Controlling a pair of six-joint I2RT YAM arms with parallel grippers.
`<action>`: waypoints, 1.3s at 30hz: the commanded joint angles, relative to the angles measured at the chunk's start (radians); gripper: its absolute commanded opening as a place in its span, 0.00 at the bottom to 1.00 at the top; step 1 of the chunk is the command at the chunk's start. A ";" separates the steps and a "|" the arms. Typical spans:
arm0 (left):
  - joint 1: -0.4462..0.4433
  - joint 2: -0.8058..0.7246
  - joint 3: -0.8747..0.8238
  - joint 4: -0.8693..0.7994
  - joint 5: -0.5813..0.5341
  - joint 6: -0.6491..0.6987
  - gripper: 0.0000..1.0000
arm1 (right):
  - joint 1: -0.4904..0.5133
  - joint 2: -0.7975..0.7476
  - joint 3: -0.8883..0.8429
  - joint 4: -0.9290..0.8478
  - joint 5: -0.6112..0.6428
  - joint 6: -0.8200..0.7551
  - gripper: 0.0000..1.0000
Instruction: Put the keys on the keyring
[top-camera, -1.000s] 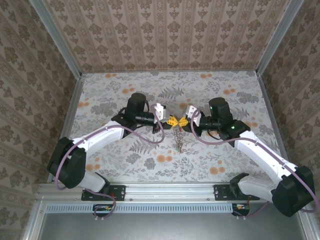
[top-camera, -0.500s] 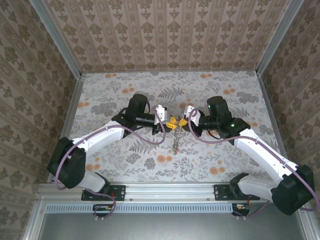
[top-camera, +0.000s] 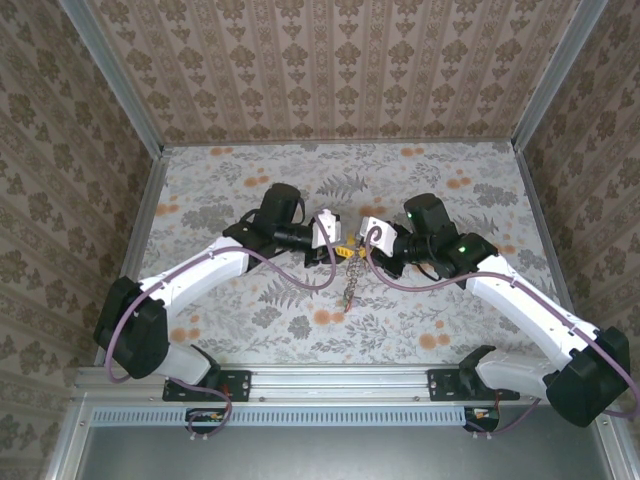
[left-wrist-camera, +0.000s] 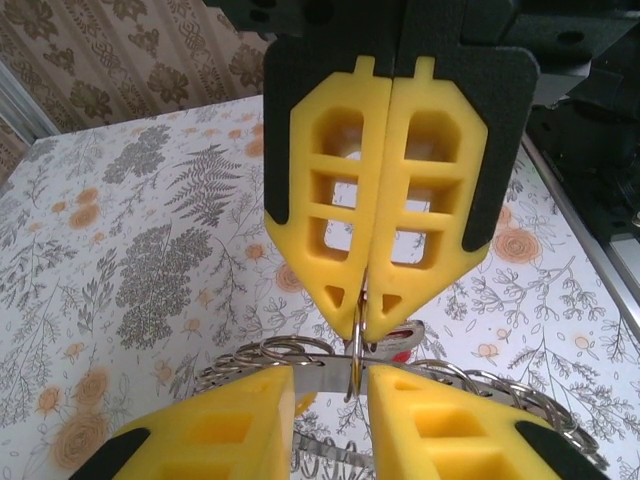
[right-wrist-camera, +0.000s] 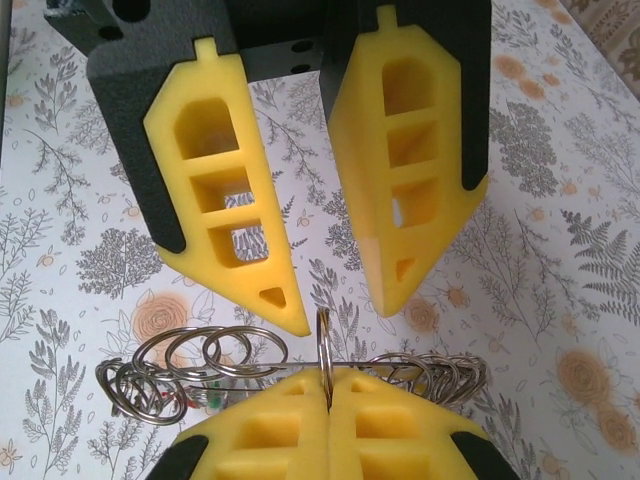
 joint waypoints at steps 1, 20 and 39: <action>-0.020 -0.018 0.043 -0.047 -0.002 0.044 0.24 | 0.009 0.007 0.050 -0.004 0.013 -0.010 0.00; -0.042 0.031 0.104 -0.137 -0.049 0.094 0.16 | 0.015 -0.015 0.029 0.069 -0.016 0.026 0.00; -0.008 0.000 0.052 -0.061 -0.018 0.041 0.24 | 0.015 -0.018 0.004 0.094 0.004 0.033 0.00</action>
